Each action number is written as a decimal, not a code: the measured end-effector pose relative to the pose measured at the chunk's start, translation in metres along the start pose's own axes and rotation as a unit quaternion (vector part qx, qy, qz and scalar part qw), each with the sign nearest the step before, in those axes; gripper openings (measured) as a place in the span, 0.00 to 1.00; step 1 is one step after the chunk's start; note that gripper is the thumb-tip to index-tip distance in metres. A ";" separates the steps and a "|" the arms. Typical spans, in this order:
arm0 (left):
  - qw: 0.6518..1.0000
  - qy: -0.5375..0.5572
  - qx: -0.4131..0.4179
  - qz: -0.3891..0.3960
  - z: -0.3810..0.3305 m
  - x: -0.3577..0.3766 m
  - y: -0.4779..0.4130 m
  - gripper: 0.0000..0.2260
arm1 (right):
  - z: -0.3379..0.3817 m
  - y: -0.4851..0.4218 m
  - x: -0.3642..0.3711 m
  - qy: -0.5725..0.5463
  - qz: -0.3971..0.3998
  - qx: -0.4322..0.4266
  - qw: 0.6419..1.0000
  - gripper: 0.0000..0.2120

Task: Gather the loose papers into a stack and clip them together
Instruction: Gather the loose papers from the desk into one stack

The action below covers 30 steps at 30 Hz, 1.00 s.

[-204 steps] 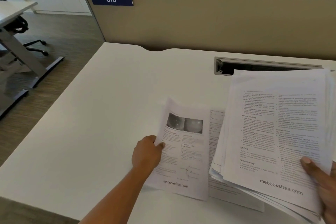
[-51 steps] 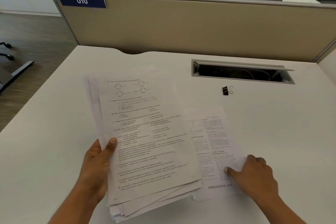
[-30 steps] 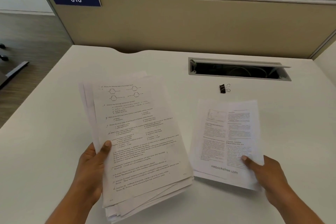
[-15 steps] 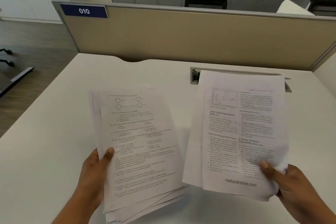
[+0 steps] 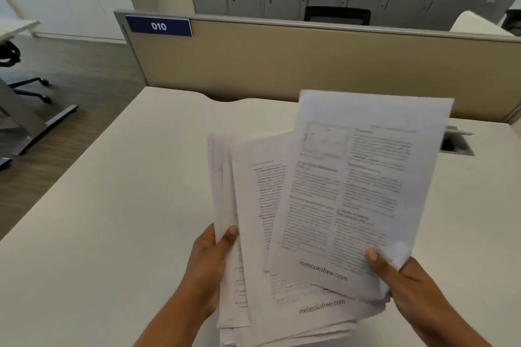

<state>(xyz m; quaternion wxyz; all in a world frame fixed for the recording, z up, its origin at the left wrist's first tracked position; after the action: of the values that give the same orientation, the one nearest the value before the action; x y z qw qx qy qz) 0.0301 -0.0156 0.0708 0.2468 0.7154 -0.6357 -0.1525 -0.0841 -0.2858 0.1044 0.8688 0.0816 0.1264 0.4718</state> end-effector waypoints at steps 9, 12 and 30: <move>0.998 -0.029 -0.022 0.051 0.005 0.023 0.021 0.08 | -0.028 -0.006 0.004 0.096 -0.037 0.029 0.994 0.39; 0.998 -0.048 -0.012 0.029 0.008 0.028 0.025 0.09 | -0.035 -0.004 0.008 0.032 0.008 0.060 0.998 0.43; 0.970 -0.001 0.231 0.079 -0.080 0.081 -0.004 0.16 | 0.072 -0.063 0.022 0.009 -0.065 -0.170 0.983 0.10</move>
<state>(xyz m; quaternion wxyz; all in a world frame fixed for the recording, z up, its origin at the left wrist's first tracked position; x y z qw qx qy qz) 0.0878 -0.0825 0.1425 0.0853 0.7003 -0.7085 0.0175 -0.0014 -0.3031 0.1537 0.8977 -0.0803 0.0576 0.4294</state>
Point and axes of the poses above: each hand's wrist, its own y-axis away from the middle knuckle, its own x-axis out of the palm, z = x × y, the point moved 6 cm from there along -y, towards the middle knuckle, and after that the axes turned 14 degrees about -z, right-handed, at the moved point
